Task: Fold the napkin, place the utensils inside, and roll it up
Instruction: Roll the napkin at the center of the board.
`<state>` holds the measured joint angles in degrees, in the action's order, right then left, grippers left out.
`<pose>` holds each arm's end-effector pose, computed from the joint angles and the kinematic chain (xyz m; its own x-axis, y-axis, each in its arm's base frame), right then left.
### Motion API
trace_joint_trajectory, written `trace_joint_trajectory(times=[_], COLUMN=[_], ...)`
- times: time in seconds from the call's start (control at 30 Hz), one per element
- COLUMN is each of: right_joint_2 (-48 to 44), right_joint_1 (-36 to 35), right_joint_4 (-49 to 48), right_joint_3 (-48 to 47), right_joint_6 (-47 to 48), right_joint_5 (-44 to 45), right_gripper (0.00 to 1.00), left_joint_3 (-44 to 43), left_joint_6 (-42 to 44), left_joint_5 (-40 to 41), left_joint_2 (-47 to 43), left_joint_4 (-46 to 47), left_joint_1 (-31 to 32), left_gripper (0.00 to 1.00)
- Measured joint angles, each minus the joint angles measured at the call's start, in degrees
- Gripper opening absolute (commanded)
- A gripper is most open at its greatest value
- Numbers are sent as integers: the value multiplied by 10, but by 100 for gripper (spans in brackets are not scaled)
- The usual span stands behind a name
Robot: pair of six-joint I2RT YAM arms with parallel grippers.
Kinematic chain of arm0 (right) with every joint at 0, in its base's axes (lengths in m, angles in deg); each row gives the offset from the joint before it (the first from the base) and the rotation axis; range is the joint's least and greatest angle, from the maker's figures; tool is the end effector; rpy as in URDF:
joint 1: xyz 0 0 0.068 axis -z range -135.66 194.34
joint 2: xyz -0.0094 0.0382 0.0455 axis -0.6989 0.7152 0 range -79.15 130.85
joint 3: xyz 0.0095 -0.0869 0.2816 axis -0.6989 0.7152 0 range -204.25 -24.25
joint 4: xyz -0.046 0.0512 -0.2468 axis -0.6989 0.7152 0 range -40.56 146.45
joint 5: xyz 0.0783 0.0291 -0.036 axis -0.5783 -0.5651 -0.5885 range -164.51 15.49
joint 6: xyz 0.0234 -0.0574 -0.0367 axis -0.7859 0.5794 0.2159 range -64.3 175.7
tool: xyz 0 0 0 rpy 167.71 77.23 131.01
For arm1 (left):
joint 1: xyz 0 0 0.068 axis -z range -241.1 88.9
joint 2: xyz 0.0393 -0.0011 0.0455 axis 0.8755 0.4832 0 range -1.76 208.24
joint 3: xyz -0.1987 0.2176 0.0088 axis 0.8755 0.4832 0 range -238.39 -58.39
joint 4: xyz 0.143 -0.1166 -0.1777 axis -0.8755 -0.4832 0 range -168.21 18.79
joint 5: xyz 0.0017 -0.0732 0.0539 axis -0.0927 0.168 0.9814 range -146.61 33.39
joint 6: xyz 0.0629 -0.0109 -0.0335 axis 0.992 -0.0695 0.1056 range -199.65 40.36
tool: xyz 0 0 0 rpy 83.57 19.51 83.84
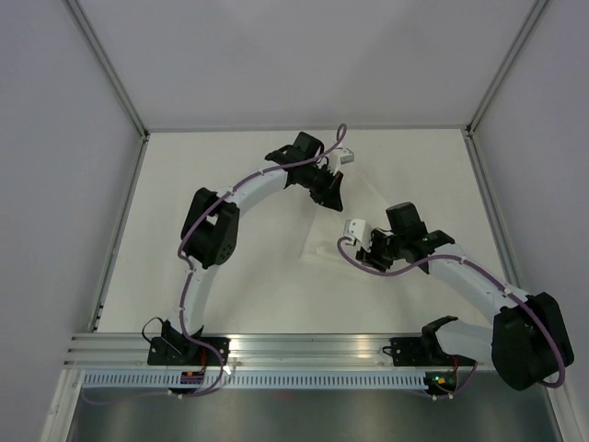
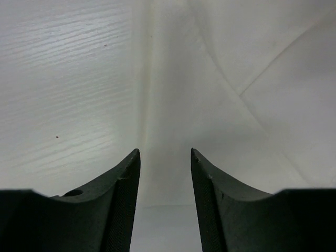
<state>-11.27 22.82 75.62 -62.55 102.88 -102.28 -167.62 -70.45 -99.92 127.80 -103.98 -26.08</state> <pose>0.1956 0.1069 0.2084 -0.1057 -0.7394 -0.6650 -0.9505 0.2717 -0.1510 0.4010 -0.3309 0.2137 -0.5258 0.5105 -0.6804 0.8499 0.2814 -0.4456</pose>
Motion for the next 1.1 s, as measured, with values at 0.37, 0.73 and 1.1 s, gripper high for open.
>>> trace_joint_trajectory(times=[0.37, 0.73, 1.1], right_joint_2=[28, 76, 115], right_joint_1=[-141, -190, -207], right_joint_4=[-80, -133, -176], right_joint_3=[43, 43, 41], right_joint_6=[-16, -41, -75], right_joint_5=[119, 189, 239], right_gripper=[61, 59, 47], left_joint_3=[174, 277, 308], left_joint_6=[-191, -268, -280], left_joint_5=[93, 150, 142], left_joint_2=[-208, -289, -298], left_joint_4=[138, 209, 238], left_joint_1=[-62, -89, -112], left_gripper=[28, 32, 31])
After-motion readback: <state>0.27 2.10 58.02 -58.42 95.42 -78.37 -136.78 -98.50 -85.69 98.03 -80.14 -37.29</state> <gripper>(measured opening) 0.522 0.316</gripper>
